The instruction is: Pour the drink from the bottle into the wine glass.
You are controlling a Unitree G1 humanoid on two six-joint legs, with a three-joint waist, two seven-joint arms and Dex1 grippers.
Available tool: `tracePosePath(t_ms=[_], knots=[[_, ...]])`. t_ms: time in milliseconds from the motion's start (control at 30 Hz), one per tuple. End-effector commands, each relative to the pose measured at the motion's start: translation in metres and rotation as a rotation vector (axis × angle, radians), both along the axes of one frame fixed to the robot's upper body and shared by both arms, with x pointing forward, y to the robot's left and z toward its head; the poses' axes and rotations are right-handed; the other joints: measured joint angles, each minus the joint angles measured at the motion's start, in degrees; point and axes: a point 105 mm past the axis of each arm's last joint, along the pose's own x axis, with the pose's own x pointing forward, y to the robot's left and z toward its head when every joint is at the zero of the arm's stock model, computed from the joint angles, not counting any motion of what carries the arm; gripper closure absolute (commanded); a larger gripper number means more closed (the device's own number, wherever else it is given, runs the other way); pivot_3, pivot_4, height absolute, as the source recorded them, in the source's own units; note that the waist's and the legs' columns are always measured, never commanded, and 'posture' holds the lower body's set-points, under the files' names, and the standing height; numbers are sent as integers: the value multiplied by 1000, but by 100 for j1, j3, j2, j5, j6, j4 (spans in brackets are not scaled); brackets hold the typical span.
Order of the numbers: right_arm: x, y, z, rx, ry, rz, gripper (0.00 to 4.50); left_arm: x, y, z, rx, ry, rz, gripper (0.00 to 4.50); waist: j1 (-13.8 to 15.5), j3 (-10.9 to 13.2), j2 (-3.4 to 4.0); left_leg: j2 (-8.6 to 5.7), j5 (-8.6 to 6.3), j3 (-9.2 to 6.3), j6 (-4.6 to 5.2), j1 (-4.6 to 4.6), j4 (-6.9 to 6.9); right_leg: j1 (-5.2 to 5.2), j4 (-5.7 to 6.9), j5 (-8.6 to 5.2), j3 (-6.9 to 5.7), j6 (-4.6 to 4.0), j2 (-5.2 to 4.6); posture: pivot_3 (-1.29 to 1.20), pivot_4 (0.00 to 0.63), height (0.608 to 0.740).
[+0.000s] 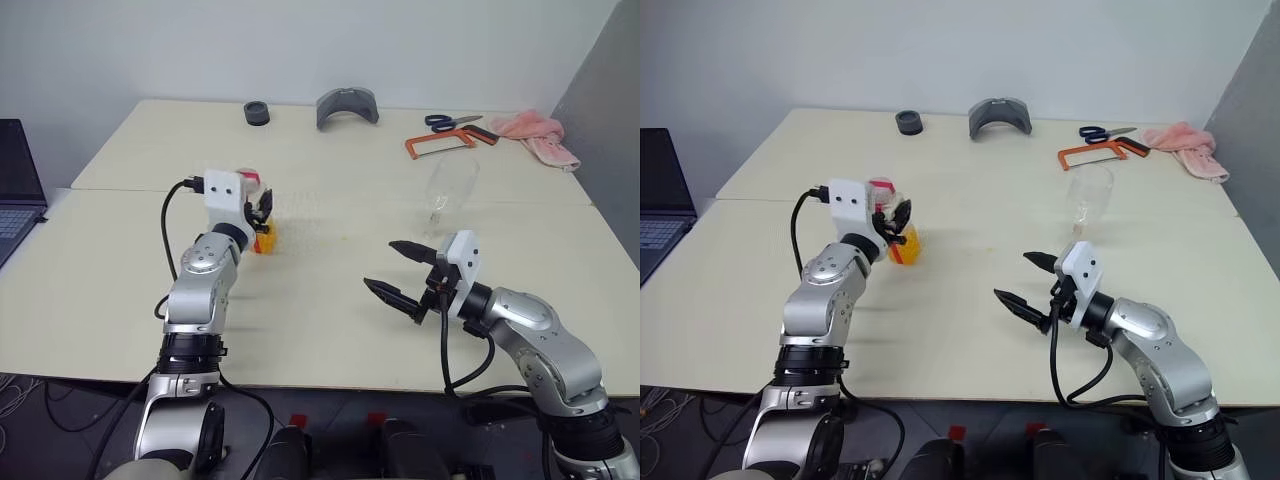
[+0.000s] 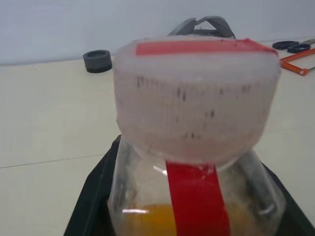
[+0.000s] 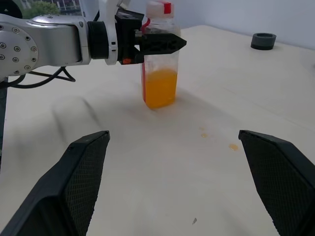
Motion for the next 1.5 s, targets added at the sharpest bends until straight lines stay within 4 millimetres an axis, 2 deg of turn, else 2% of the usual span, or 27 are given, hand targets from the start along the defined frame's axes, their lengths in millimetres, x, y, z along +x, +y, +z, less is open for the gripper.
tracePosePath(t_ms=[33,300,433,533,600,767,833,1033,1400,1500], knots=[[-4,3,15,8,-65,22,0,-3,-3,18,11,-83,-12,2697,0,0,0,0,0,0,0,0,0,0,0,0,0,0,0,0,150,740],[-5,4,23,13,-97,20,0,-14,-22,17,-30,-127,-168,2703,2,0,0,0,0,0,0,-1,1,0,0,0,0,0,-1,0,150,740],[-8,-4,35,24,-111,17,0,-34,-56,21,-72,-161,-459,2718,2,1,-1,2,1,-1,-1,-5,1,-1,-1,0,-1,0,-4,0,150,740],[-15,-10,55,76,-92,32,0,-59,-96,15,-58,-134,-785,2733,2,3,0,2,3,-1,-6,-10,8,0,-1,0,-2,0,-7,0,150,740],[-18,-9,65,92,-91,38,0,-71,-114,13,-54,-117,-934,2735,1,4,1,1,2,3,-4,-12,10,0,-1,0,-2,0,-7,0,150,740],[-16,2,77,109,-93,28,0,-79,-135,11,8,-110,-1098,2735,-22,5,0,-3,-2,7,3,-11,10,-1,-1,0,-2,0,6,0,150,740],[-12,11,76,92,-95,13,0,-80,-145,11,32,-111,-1150,2735,-27,5,1,-3,-2,13,4,-9,10,-3,0,0,0,0,10,0,150,740],[-4,22,72,96,-110,-30,0,-78,-152,10,61,-124,-1194,2735,-15,6,1,-3,-2,13,4,-14,10,-5,-1,0,1,0,4,0,150,740],[5,27,64,108,-105,-73,0,-80,-153,2,88,-127,-1201,2738,-17,6,2,-2,-2,-1,4,-14,10,-5,-1,0,-1,0,4,0,150,740],[5,28,63,102,-104,-66,660,-81,-153,2,89,-128,-1201,2738,-15,7,2,-2,-2,-2,4,-14,10,-5,-1,0,-1,0,4,0,150,740]])
